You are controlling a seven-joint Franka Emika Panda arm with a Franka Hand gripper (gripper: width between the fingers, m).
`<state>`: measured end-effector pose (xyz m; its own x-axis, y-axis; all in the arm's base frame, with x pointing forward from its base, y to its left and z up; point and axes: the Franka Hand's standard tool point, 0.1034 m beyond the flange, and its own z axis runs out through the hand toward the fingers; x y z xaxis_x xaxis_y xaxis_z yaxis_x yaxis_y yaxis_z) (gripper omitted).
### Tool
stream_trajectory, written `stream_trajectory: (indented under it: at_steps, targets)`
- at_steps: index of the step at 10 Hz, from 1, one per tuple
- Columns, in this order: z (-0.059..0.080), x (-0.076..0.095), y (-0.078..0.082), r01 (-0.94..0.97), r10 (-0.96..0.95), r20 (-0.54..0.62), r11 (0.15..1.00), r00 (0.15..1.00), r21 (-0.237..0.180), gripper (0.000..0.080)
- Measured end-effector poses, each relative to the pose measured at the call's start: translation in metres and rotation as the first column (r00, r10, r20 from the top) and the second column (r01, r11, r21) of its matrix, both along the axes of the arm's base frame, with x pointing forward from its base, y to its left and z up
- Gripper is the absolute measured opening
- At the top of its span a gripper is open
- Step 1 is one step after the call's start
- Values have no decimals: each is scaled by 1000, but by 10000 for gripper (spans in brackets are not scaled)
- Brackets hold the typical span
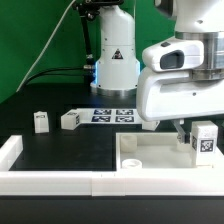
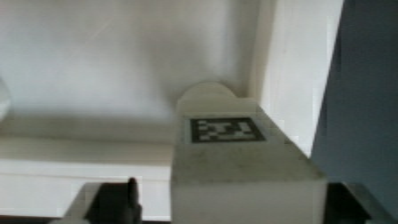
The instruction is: Assemble one leg
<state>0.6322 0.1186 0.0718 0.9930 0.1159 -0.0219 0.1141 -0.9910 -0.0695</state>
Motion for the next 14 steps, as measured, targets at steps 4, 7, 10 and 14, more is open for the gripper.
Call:
stream_trajectory:
  at_steps: [4, 7, 10, 14]
  targets:
    - [0, 0, 0, 80, -80, -6, 997, 997, 0, 291]
    - [-1, 0, -2, 493, -493, -37, 870, 869, -17, 291]
    - [-2, 0, -5, 802, -803, -56, 596, 593, -39, 291]
    - [-2, -1, -3, 982, -984, -59, 172, 167, -81, 291]
